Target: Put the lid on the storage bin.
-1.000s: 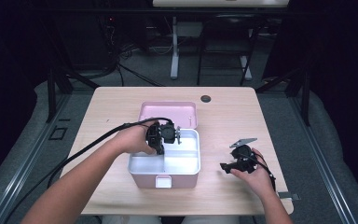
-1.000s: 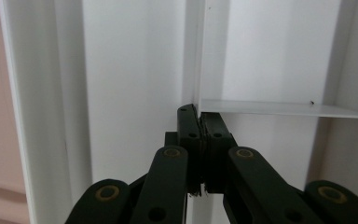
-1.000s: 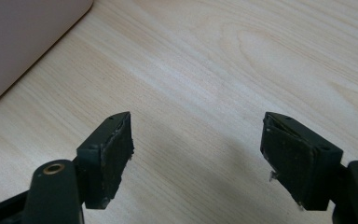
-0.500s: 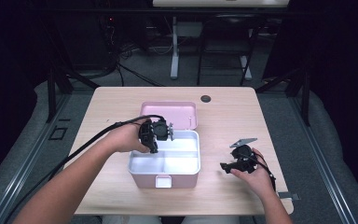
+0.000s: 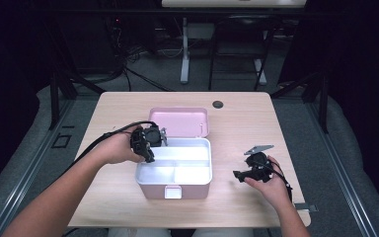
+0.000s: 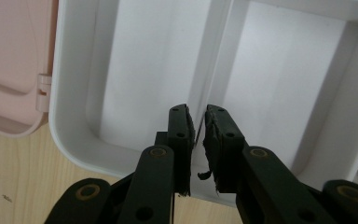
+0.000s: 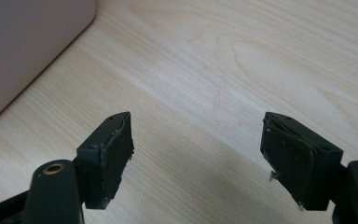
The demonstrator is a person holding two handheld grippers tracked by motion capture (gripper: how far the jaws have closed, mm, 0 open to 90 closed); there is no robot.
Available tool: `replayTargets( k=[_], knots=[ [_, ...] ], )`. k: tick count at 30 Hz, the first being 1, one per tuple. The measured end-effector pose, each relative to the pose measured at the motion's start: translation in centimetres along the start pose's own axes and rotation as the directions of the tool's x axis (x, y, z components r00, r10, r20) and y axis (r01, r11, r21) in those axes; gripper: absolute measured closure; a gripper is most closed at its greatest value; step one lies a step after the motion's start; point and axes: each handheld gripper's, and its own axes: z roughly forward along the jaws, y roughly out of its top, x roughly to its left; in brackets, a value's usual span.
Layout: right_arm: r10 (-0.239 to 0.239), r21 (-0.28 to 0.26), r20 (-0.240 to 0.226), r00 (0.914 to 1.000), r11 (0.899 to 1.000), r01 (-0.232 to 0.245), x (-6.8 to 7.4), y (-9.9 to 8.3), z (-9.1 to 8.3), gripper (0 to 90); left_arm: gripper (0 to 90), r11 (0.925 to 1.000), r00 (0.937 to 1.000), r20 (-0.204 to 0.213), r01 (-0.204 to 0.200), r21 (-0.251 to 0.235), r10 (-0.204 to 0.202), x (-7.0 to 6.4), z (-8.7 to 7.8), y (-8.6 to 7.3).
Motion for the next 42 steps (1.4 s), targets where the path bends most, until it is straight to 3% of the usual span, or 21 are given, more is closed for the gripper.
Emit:
replayTargets(
  k=[11, 16, 21, 26, 31, 38, 42],
  knots=[
    [-0.001, -0.047, -0.013, 0.9999, 0.999, 0.001, -0.3, 1.6, -1.2, 25.4, 80.6, 0.9991, 0.9994, 0.005, 0.035, -0.023, -0.035, 0.1, 0.5, -1.4],
    [0.028, -0.063, -0.044, 0.9987, 0.998, -0.031, -0.5, 2.6, -1.7, 26.1, 80.7, 0.9975, 0.999, 0.009, 0.044, -0.055, -0.043, 0.2, 0.7, -1.8],
    [0.059, -0.078, -0.056, 0.9967, 0.995, -0.064, -0.8, 4.2, -1.9, 26.7, 81.5, 0.9952, 0.999, 0.009, 0.045, -0.087, -0.045, 0.0, 0.9, -1.9],
    [0.012, -0.105, -0.08, 0.9967, 0.994, -0.021, -0.1, 7.1, -2.1, 37.8, 81.0, 0.9895, 0.9969, 0.022, 0.078, -0.122, -0.076, 0.0, 1.3, -2.1],
    [0.012, -0.111, -0.092, 0.9957, 0.994, -0.023, 0.1, 8.8, -1.9, 41.8, 80.8, 0.9836, 0.9956, 0.03, 0.092, -0.155, -0.089, 0.0, 1.4, -2.4],
    [0.047, -0.175, -0.061, 0.997, 0.983, -0.057, 0.0, 11.3, -1.2, 42.7, 80.2, 0.977, 0.9946, 0.032, 0.104, -0.186, -0.099, -0.1, 1.7, -2.8],
    [0.055, -0.162, -0.065, 0.9964, 0.985, -0.065, 0.0, 12.2, -0.8, 42.7, 80.0, 0.9768, 0.9942, 0.024, 0.108, -0.185, -0.105, -0.3, 1.7, -2.7]
  ],
)
